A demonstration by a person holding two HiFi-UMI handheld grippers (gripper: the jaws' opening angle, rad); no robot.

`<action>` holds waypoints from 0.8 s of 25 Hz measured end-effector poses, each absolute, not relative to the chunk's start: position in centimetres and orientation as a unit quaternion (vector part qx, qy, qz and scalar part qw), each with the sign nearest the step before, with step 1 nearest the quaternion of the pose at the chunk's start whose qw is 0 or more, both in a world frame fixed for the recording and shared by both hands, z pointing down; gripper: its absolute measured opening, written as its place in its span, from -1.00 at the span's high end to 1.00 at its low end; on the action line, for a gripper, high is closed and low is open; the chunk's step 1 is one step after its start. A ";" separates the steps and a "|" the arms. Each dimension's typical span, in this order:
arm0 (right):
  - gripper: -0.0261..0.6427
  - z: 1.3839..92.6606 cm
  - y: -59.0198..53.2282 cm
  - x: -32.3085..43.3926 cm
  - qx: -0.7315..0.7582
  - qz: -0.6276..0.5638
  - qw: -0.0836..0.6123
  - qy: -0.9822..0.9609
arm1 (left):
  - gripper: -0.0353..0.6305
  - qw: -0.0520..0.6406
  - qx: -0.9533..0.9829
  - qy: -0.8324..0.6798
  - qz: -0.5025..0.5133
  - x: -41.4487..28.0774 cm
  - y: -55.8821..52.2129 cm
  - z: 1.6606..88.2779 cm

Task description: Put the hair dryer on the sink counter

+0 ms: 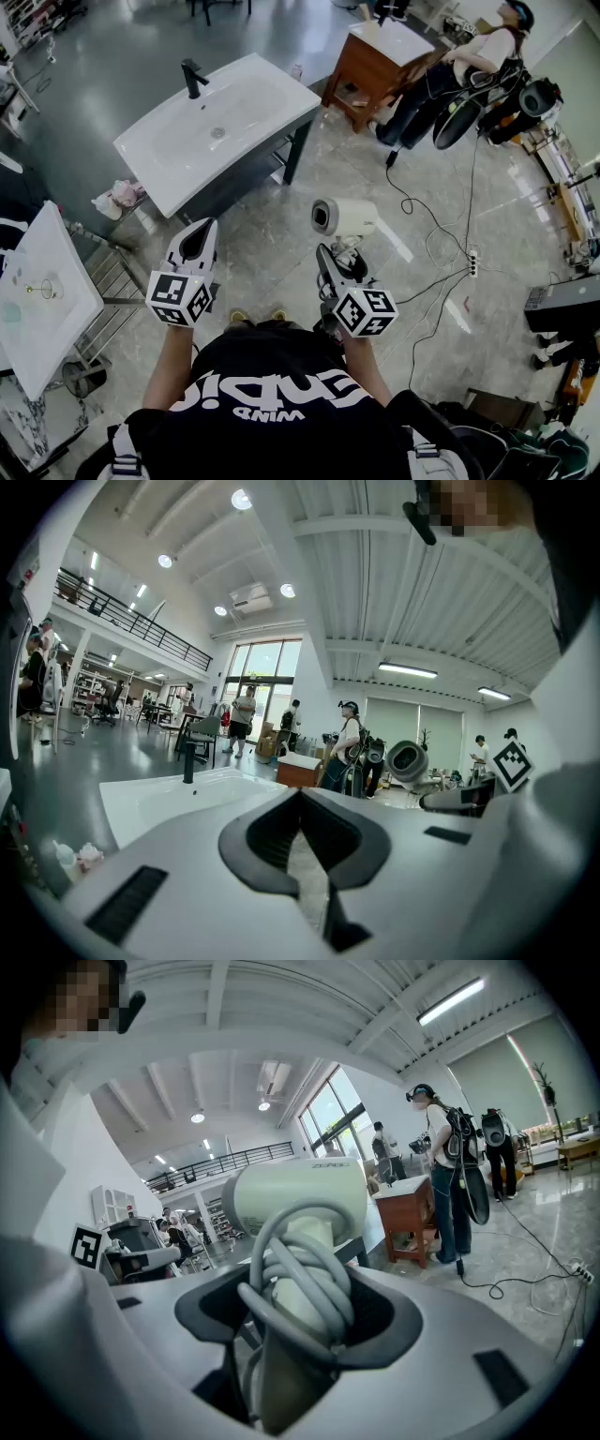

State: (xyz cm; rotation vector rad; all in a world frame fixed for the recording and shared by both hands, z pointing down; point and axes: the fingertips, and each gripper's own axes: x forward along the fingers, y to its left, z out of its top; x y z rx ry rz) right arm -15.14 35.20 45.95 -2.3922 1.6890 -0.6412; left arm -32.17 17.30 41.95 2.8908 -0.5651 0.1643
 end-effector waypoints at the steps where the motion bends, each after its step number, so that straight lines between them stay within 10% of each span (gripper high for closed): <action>1: 0.03 46.0 35.2 -15.1 -0.796 -0.214 0.072 0.562 | 0.83 0.097 0.975 -0.190 0.055 -32.1 17.3 42.0; 20: 0.03 45.4 35.6 -14.1 -0.783 -0.218 0.078 0.577 | 0.83 0.102 0.976 -0.185 0.057 -30.5 18.5 41.9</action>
